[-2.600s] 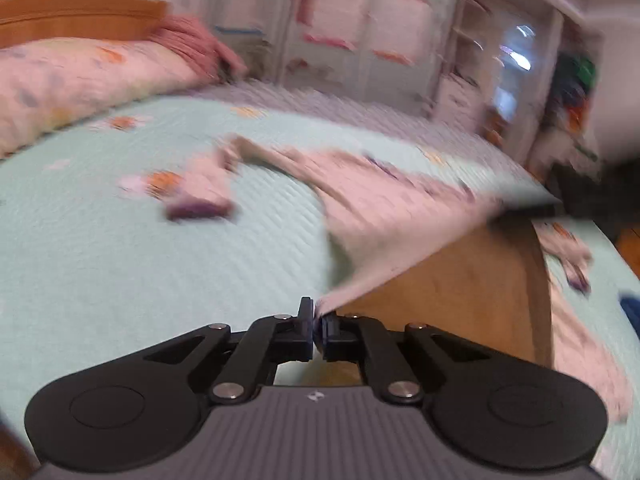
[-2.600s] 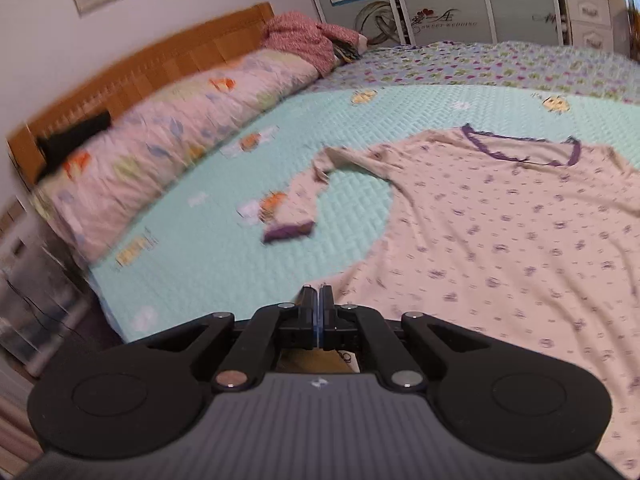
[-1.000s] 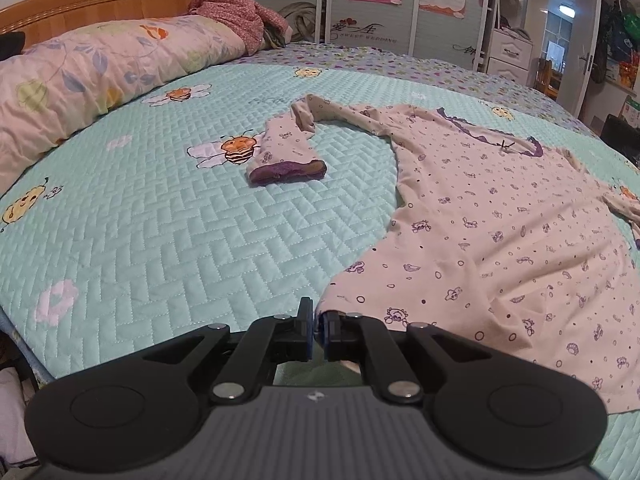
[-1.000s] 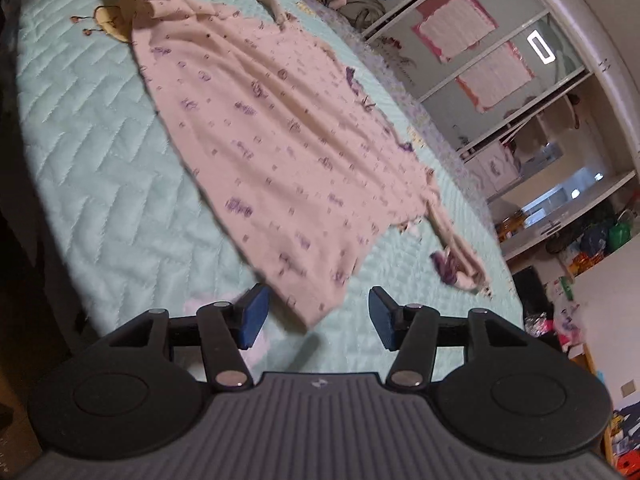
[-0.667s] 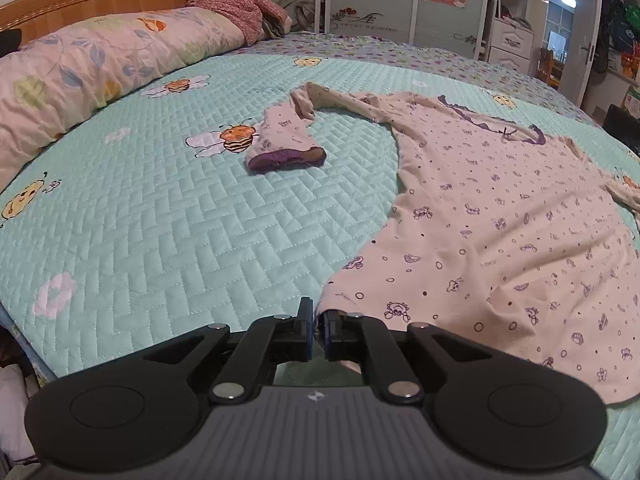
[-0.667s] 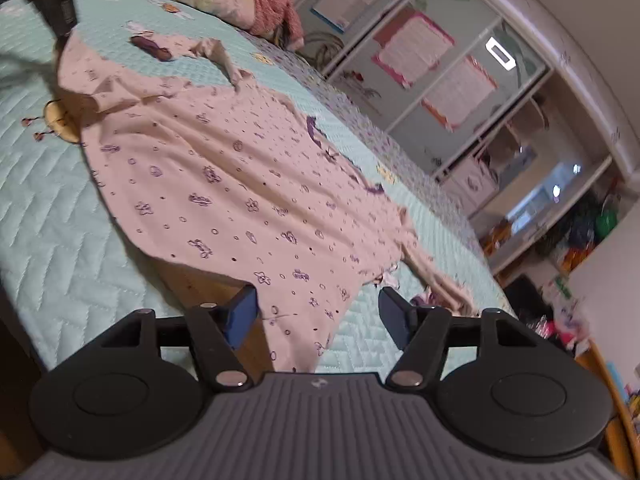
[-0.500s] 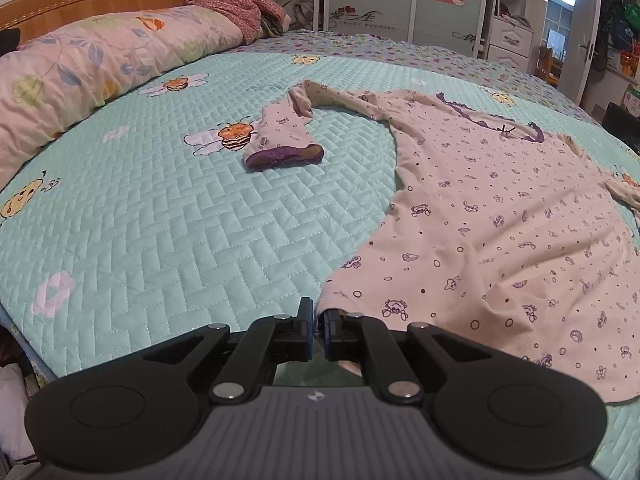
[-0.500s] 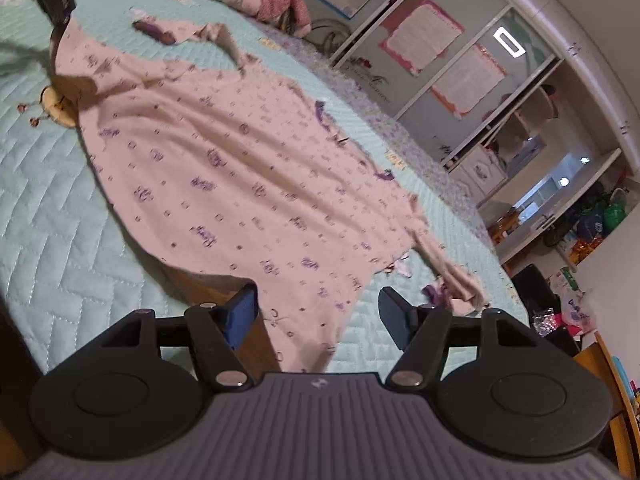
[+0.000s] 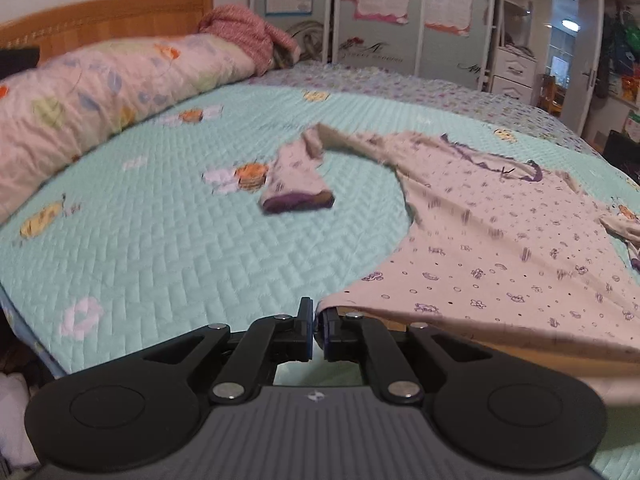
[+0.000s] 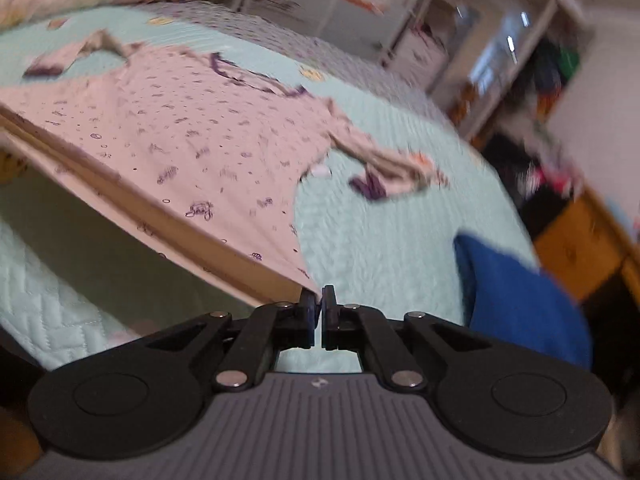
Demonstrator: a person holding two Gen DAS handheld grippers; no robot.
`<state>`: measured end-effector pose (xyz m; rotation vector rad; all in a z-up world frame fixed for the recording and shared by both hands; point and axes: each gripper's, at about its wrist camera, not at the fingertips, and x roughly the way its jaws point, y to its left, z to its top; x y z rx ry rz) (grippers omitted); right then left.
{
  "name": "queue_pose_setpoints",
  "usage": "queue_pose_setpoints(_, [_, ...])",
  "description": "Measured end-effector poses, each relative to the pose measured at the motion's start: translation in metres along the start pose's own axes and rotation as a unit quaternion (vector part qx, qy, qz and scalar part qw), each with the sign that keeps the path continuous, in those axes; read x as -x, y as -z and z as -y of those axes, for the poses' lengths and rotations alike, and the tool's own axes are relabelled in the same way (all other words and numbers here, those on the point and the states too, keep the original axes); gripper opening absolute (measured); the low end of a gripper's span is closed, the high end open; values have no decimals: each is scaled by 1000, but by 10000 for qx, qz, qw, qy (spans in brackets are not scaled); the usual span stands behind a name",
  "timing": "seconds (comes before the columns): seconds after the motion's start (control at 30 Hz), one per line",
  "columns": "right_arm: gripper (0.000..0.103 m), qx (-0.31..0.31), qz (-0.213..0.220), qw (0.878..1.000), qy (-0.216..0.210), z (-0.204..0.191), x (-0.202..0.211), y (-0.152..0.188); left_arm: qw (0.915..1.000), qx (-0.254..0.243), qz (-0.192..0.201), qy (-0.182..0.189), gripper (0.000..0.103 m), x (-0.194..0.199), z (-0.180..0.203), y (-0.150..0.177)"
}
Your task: Fold clothes
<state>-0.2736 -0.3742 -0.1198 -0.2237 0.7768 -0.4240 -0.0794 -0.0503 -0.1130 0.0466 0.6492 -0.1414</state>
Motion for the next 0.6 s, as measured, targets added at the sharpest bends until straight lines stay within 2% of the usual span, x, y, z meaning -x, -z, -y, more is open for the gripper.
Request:
queue_pose_setpoints(0.1, [1,-135,-102,9998,-123,-6,-10,9,9998,-157,-116,-69,5,-6,3,1])
queue_pose_setpoints(0.2, [2,-15,-357,9991,-226,-19,-29,19,9976,-337,-581,-145,9,-25,0,14])
queue_pose_setpoints(0.27, [7,-62,-502,9978,-429,-21,-35,27,9948,-421,-912,-180,23,-33,-3,24])
queue_pose_setpoints(0.3, [8,-110,-453,9976,-517,-19,-33,29,9938,-397,-1011,-237,38,-33,-6,27])
queue_pose_setpoints(0.33, [11,-176,-430,9970,-622,-15,-29,29,9933,-323,-1066,-305,49,-32,-10,28])
queue_pose_setpoints(0.37, [22,-293,-449,9957,-752,-7,-25,29,9933,-210,-1091,-321,51,-29,-15,28])
queue_pose_setpoints(0.4, [39,-410,-467,9942,-882,0,-21,30,9937,-52,-1085,-283,54,-24,-22,25])
queue_pose_setpoints(0.47, [54,-686,-507,9905,-1079,16,-14,31,9929,267,-1102,-365,57,-15,-36,19])
queue_pose_setpoints(0.5, [54,-905,-534,9888,-1063,25,-13,33,9917,449,-1120,-449,60,-10,-44,16])
queue_pose_setpoints(0.6, [54,-1558,-616,9807,-1011,50,-11,37,9858,1112,-1098,-621,60,3,-64,7])
